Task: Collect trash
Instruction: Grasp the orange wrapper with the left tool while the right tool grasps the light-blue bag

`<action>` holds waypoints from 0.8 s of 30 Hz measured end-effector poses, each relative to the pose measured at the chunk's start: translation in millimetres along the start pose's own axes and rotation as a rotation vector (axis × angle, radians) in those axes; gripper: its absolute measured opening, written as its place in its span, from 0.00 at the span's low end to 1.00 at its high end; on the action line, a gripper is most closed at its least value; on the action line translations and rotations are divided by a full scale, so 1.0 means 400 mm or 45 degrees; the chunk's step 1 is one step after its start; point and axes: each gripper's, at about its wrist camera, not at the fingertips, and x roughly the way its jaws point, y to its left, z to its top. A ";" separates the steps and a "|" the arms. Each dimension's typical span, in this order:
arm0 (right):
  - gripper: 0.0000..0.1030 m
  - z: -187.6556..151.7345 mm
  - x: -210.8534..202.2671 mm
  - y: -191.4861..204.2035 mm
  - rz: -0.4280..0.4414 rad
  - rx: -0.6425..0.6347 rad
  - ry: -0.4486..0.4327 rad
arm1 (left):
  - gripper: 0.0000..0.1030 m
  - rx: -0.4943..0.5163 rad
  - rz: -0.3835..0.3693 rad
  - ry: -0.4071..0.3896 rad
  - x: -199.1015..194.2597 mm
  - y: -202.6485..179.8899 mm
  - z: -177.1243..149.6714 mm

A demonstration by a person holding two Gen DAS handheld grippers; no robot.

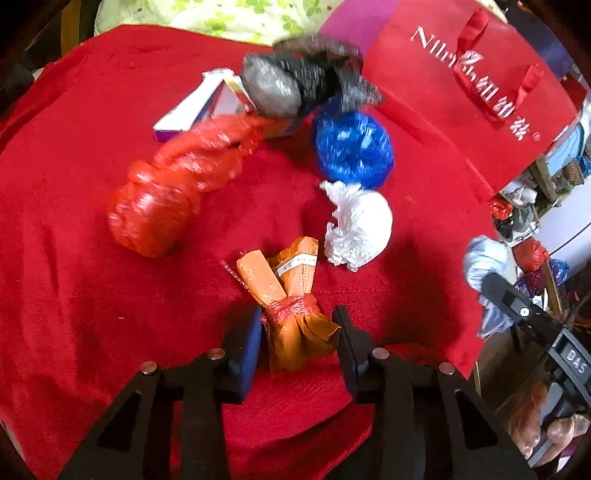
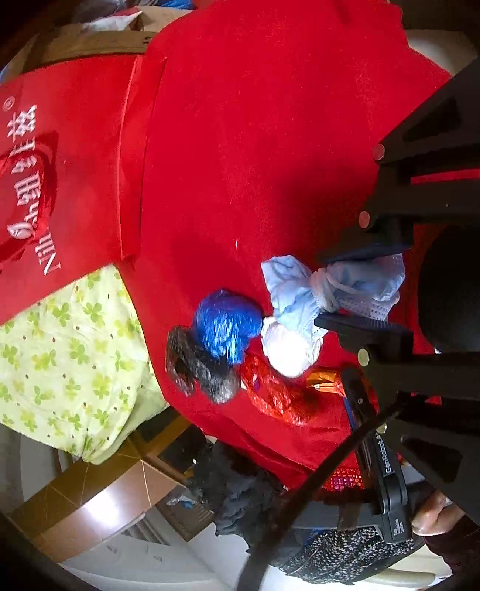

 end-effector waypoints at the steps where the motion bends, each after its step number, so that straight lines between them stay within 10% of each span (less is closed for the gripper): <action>1: 0.28 0.001 0.000 0.012 0.009 -0.010 0.001 | 0.39 0.002 0.007 -0.020 -0.018 0.005 -0.003; 10: 0.28 0.012 0.033 0.200 0.120 -0.172 0.055 | 0.39 -0.021 0.168 -0.258 -0.296 0.126 -0.052; 24: 0.28 -0.024 0.151 0.803 0.440 -0.616 0.139 | 0.39 -0.270 0.525 -0.622 -0.691 0.469 -0.185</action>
